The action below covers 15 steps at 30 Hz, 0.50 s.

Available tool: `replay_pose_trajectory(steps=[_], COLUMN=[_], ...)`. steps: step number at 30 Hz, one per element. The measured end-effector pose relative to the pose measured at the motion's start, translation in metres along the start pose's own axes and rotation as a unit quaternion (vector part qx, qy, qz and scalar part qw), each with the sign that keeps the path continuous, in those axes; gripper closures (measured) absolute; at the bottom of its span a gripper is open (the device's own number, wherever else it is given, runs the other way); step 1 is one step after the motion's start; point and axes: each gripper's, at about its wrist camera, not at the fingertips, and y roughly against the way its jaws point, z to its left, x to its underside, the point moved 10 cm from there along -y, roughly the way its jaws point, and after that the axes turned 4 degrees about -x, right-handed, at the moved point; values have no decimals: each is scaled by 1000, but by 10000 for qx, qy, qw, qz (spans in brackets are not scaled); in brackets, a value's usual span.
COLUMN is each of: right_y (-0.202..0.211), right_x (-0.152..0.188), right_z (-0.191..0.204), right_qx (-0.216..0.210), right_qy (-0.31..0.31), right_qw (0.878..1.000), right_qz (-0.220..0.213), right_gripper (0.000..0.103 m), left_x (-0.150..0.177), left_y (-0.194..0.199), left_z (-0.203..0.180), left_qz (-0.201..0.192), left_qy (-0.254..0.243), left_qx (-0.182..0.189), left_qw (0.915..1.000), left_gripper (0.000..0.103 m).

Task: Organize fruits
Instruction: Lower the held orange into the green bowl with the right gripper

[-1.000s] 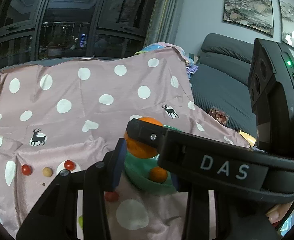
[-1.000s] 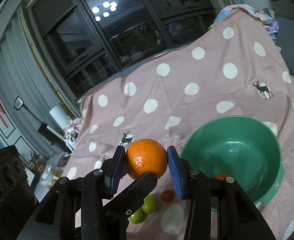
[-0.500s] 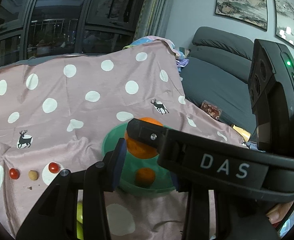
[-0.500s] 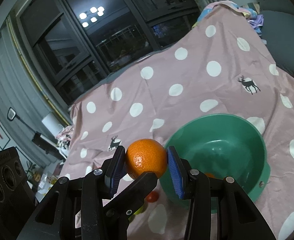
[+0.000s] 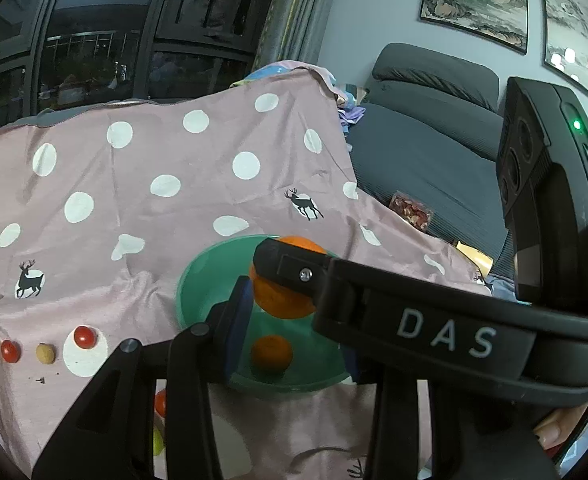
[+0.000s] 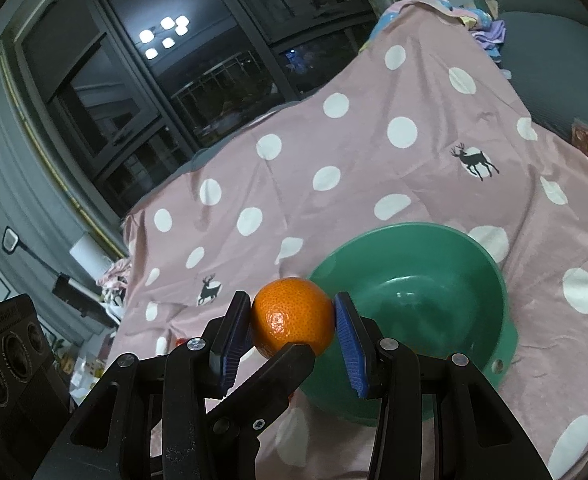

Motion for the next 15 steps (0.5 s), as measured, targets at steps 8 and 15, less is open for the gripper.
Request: replay_pose_trajectory(steps=[8, 15], right_y=[0, 1], right_x=[0, 0], right_z=[-13, -23], right_qx=[105, 204], right_qy=[-89, -179], right_qw=[9999, 9996], right_qz=[12, 26], right_gripper=[58, 58], left_x=[3, 4], left_y=[-10, -18], left_z=[-6, -11], left_qz=[108, 195], left_qy=[6, -12], left_qx=[129, 222], left_qw=[9999, 9996], left_gripper=[64, 64])
